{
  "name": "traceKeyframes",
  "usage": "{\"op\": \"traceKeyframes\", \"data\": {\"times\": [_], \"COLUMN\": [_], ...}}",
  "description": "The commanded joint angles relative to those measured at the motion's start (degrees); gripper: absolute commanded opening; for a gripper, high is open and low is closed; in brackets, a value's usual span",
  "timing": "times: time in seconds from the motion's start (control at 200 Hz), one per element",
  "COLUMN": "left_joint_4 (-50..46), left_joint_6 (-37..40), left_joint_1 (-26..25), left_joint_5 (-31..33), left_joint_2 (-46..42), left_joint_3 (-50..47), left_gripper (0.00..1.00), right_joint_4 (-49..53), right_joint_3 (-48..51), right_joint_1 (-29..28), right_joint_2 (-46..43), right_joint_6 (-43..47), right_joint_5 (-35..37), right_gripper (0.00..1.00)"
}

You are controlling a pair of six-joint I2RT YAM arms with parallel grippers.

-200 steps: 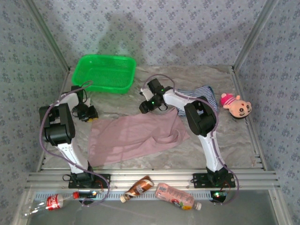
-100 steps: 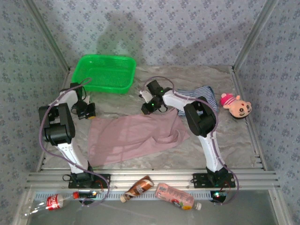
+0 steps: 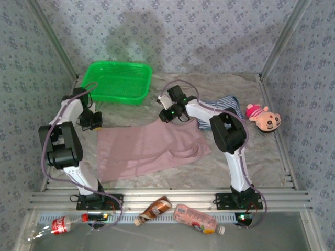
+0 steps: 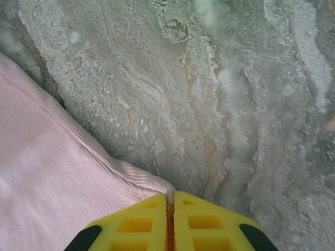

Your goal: Fold and stack the tank tops

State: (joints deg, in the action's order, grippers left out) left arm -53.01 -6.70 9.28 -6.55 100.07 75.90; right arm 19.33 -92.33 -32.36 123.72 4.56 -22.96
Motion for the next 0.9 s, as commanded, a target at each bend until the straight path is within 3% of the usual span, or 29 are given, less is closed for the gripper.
{"op": "traceKeyframes", "data": {"times": [0.0, 0.435, 0.894], "left_joint_4": [-3.5, -9.6, -12.5], "left_joint_6": [-0.9, -4.9, -18.2], "left_joint_1": [0.5, 1.3, 1.0], "left_joint_5": [1.3, 1.4, 2.7], "left_joint_2": [-3.9, -11.4, -10.4], "left_joint_3": [-1.6, -10.4, -15.4], "left_gripper": [0.00, 0.00, 0.00], "right_joint_4": [-3.7, -4.4, -4.4], "right_joint_3": [4.4, 18.8, 28.2], "right_joint_1": [0.3, -1.5, -4.7], "right_joint_2": [-5.8, -16.6, -18.8], "right_joint_6": [1.8, 2.1, 0.5], "right_joint_5": [-1.6, -3.4, -2.1], "right_gripper": [0.11, 0.11, 0.11]}}
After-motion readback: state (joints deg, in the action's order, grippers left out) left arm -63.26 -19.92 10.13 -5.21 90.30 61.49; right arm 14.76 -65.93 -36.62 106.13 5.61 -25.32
